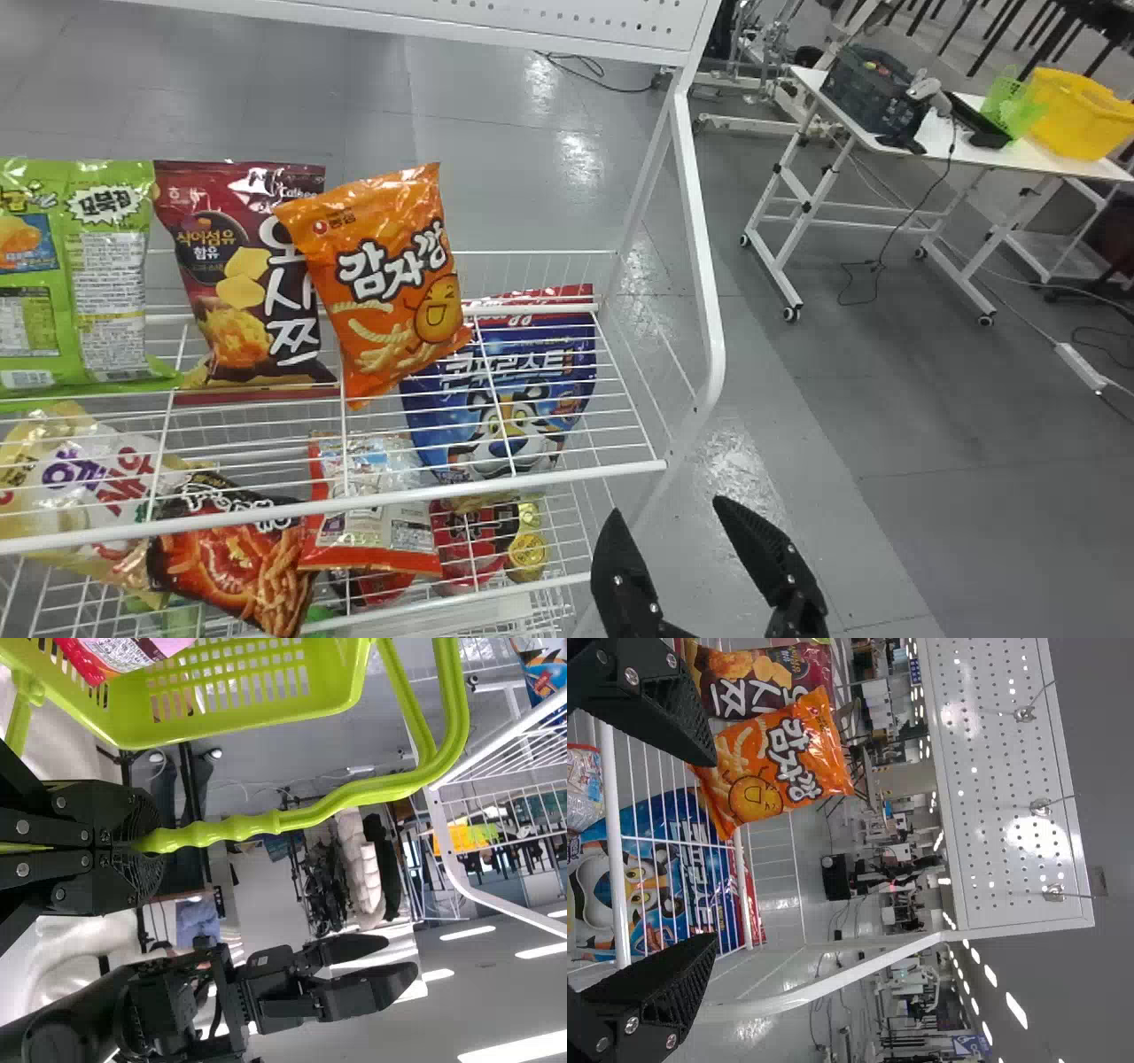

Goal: Hold basket handle with left hand then pick Jagalchi snack with right hand and place into basket

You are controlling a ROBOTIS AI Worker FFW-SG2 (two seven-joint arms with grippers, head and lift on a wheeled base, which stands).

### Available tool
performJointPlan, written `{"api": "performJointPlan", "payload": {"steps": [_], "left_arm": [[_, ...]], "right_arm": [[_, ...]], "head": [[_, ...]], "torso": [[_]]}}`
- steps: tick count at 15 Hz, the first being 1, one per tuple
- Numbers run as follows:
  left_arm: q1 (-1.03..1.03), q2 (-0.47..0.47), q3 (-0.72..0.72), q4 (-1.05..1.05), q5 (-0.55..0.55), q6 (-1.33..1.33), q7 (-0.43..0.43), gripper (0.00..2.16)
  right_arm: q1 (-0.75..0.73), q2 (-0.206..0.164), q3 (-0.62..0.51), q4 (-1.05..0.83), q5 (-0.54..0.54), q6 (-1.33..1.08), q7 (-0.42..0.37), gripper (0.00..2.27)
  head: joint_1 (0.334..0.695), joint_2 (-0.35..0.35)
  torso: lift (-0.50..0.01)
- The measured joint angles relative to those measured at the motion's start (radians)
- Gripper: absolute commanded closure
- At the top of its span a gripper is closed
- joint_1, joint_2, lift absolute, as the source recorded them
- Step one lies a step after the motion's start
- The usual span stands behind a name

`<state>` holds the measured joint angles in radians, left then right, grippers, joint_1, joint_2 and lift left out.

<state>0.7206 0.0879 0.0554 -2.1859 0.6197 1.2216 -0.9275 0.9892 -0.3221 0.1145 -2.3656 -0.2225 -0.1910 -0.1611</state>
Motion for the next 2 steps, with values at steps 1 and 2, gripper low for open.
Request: {"api": "performJointPlan", "payload": {"steps": [1, 2], "left_arm": [[0.002, 0.000, 0.001, 0.000, 0.000, -0.001, 0.000, 1.21], [0.003, 0.000, 0.002, -0.002, 0.000, -0.001, 0.006, 1.22]], "right_arm": [[0.000, 0.000, 0.000, 0.000, 0.000, 0.000, 0.000, 0.12], [0.000, 0.000, 0.000, 0.000, 0.000, 0.000, 0.000, 0.12]], "head": [[0.695, -0.350], [0.695, -0.350]], "torso": [[-0.010], [-0.010]]}}
